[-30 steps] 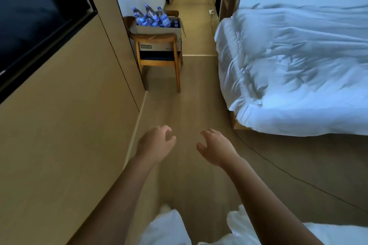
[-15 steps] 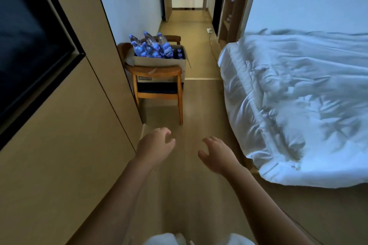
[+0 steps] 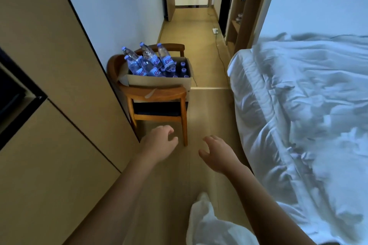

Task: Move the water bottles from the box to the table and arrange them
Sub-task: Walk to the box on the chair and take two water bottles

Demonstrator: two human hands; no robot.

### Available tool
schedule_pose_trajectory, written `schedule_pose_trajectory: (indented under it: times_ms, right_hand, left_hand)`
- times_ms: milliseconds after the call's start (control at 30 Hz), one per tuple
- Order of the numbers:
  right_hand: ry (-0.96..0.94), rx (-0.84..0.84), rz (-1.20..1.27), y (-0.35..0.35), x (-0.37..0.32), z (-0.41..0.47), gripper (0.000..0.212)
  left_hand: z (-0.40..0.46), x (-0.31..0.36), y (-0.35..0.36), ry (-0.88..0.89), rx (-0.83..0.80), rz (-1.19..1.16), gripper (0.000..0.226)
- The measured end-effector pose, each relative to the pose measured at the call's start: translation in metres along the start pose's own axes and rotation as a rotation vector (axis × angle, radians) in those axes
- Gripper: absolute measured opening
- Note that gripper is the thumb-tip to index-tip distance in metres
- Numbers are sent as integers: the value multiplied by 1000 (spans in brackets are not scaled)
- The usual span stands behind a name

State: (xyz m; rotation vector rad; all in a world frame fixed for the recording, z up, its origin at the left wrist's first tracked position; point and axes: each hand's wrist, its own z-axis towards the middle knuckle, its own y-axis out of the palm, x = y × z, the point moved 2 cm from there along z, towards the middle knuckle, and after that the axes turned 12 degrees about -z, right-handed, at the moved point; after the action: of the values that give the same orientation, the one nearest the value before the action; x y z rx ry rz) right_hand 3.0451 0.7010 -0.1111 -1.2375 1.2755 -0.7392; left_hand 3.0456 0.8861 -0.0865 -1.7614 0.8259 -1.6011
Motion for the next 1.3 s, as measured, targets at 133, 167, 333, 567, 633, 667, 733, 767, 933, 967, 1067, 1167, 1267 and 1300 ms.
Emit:
schedule_pose_trajectory:
  times_ms: [133, 167, 333, 567, 633, 667, 733, 767, 933, 967, 1067, 1167, 1267, 1300]
  right_hand:
    - [-28, -9, 11, -33, 19, 92, 34]
    - [-36, -4, 21, -42, 23, 116, 33]
    - [-72, -9, 95, -68, 35, 206, 29]
    - [-97, -33, 131, -67, 43, 300, 31]
    - [-100, -41, 135, -68, 45, 326, 31]
    - [-102, -50, 139, -68, 45, 341, 31]
    - [-108, -70, 152, -68, 44, 372, 30]
    - [-113, -72, 156, -68, 43, 390, 31]
    - [-91, -77, 182, -71, 29, 478, 43]
    - [-92, -81, 189, -71, 25, 494, 44]
    - [-85, -85, 209, -68, 13, 553, 38]
    - [-89, -111, 253, -61, 3, 597, 24]
    - [-76, -136, 258, -48, -6, 632, 11]
    - [-65, -135, 274, -45, -9, 642, 14]
  left_hand:
    - [89, 13, -7, -5, 37, -2, 39]
    - [111, 15, -10, -14, 45, -5, 39]
    - [192, 17, -17, -82, 65, -26, 40]
    - [282, 10, -18, -129, 70, -1, 37]
    - [309, 8, -18, -136, 43, -5, 38]
    - [324, 6, -19, -146, 30, -16, 39]
    - [354, -1, -21, -165, 13, -46, 41]
    - [371, -5, -23, -166, 10, -54, 40]
    - [445, -32, -43, -195, 6, -59, 39]
    - [457, -37, -47, -204, 3, -57, 38]
    - [497, -57, -59, -230, -12, -54, 36]
    - [520, -71, -68, -258, -19, -35, 37]
    - [534, -86, -72, -306, -16, -41, 25]
    - [537, -90, -73, -322, -20, -29, 19]
